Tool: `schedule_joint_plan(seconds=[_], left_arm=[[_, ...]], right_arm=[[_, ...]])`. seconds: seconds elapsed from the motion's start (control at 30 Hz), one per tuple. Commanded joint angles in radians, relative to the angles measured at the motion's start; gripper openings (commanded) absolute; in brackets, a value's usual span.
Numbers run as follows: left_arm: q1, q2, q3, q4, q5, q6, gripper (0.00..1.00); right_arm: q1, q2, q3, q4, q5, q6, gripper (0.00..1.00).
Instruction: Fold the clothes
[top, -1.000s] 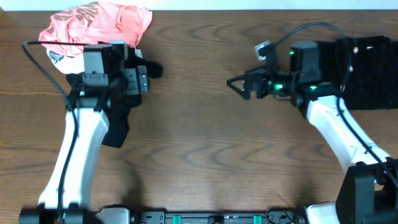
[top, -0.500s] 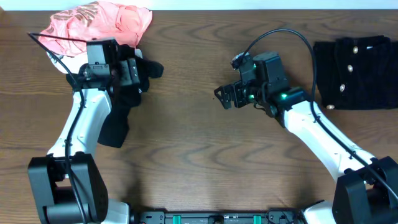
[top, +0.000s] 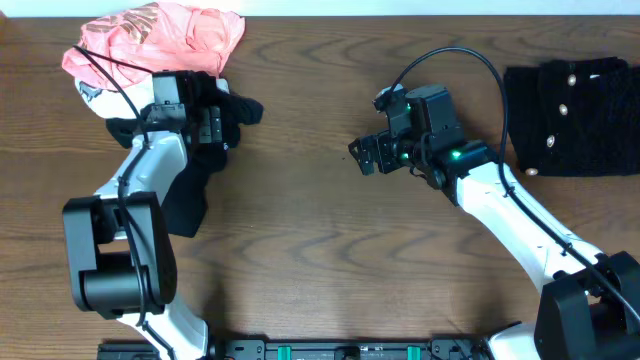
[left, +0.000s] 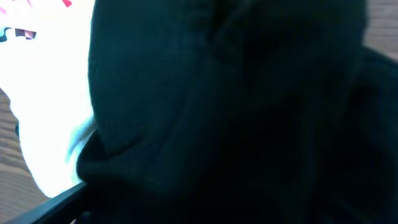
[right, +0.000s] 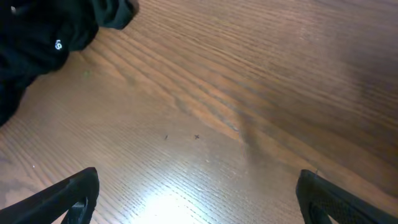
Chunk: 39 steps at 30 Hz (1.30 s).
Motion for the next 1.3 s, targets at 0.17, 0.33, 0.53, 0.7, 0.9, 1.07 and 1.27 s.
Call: schedule_joint_plan(seconds=[0.17, 0.33, 0.53, 0.7, 0.9, 1.07, 1.27], left_arm=[[0.019, -0.013, 0.014, 0.060, -0.017, 0.021, 0.40], [0.017, -0.073, 0.014, 0.062, -0.017, 0.006, 0.07], [0.017, -0.257, 0.014, 0.058, -0.017, -0.098, 0.06], [0.008, -0.434, 0.014, 0.062, -0.016, -0.163, 0.06], [0.003, -0.586, 0.014, 0.108, -0.017, -0.161, 0.06], [0.003, -0.623, 0.014, 0.153, -0.017, -0.159, 0.06], [0.002, -0.633, 0.027, 0.150, 0.004, -0.205, 0.06]], right_arm=[[0.011, 0.000, 0.017, 0.006, 0.021, -0.014, 0.99], [0.011, 0.003, 0.017, 0.021, 0.021, -0.014, 0.99], [0.012, 0.003, 0.018, 0.040, 0.020, 0.041, 0.91], [0.013, 0.003, 0.018, 0.039, 0.018, 0.055, 0.92], [0.013, 0.003, 0.017, 0.039, -0.013, 0.069, 0.94], [0.014, 0.003, 0.017, 0.031, -0.048, 0.069, 0.94], [0.035, 0.002, 0.018, 0.028, -0.084, 0.069, 0.95]])
